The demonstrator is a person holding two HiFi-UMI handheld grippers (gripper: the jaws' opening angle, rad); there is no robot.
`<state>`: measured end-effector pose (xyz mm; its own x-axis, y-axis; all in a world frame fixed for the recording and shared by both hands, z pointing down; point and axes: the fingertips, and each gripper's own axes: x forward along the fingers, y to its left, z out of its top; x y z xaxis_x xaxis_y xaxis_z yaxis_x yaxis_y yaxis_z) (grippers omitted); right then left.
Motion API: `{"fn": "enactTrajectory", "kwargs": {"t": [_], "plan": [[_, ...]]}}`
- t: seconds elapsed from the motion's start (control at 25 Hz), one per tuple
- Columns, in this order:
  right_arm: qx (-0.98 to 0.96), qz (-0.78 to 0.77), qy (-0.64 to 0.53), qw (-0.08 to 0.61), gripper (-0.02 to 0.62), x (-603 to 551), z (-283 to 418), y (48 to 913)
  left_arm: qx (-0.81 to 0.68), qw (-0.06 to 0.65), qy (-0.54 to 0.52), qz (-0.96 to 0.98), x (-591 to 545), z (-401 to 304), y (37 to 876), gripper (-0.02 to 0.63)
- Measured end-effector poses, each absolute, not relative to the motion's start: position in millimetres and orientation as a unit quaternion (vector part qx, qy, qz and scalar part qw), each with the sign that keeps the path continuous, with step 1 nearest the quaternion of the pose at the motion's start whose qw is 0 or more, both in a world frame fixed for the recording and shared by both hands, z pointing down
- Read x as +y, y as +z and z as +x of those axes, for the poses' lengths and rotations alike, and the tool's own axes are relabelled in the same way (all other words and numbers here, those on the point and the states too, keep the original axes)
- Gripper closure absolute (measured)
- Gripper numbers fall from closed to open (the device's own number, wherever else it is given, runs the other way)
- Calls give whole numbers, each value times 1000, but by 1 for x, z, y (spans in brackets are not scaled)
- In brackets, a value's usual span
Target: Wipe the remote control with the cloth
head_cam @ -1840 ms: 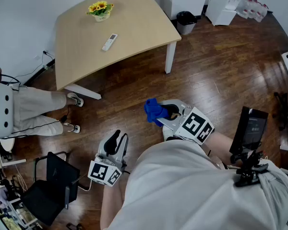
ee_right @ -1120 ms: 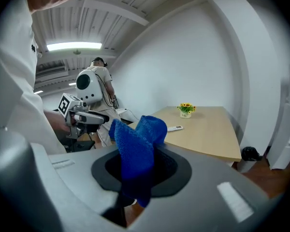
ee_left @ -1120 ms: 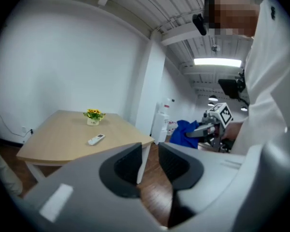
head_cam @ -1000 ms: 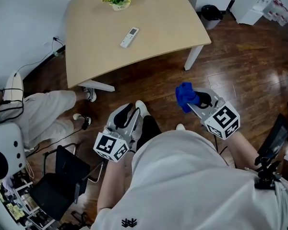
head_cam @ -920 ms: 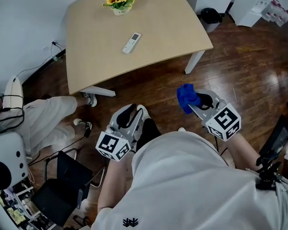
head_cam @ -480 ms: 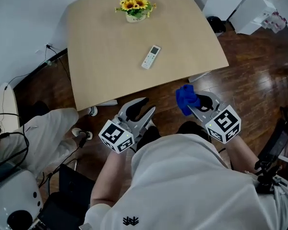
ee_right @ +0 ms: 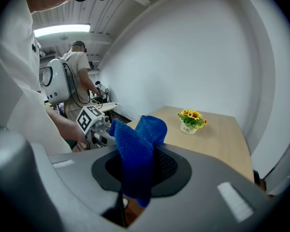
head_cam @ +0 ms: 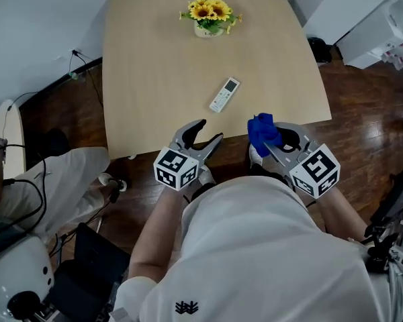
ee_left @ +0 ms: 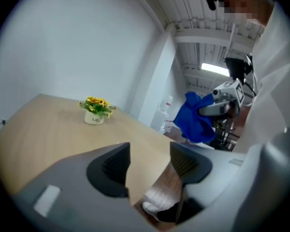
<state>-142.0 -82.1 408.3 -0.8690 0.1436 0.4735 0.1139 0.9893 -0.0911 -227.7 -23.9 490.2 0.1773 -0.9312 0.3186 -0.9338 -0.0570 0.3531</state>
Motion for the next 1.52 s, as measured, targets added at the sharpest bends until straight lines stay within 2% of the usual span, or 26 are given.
{"fn": "enactTrajectory", "kwargs": {"t": [0.2, 0.52, 0.72, 1.0, 1.16, 1.52], "plan": [[-965, -78, 26, 250, 517, -126, -144, 410, -678, 263, 63, 683, -61, -253, 535, 299], [-959, -89, 17, 268, 517, -189, -139, 415, -681, 308, 166, 644, -113, -271, 618, 299], [-957, -84, 16, 276, 517, -216, -134, 417, -680, 310, 226, 624, -123, -284, 654, 299], [-956, -73, 21, 282, 517, -237, -124, 426, -672, 323, 247, 619, -130, -286, 674, 302], [-956, -72, 23, 285, 517, -237, -121, 428, -672, 327, 262, 610, -131, -285, 684, 365], [-959, -62, 30, 274, 517, -235, -128, 429, -667, 312, 252, 628, -135, -281, 660, 370]]}}
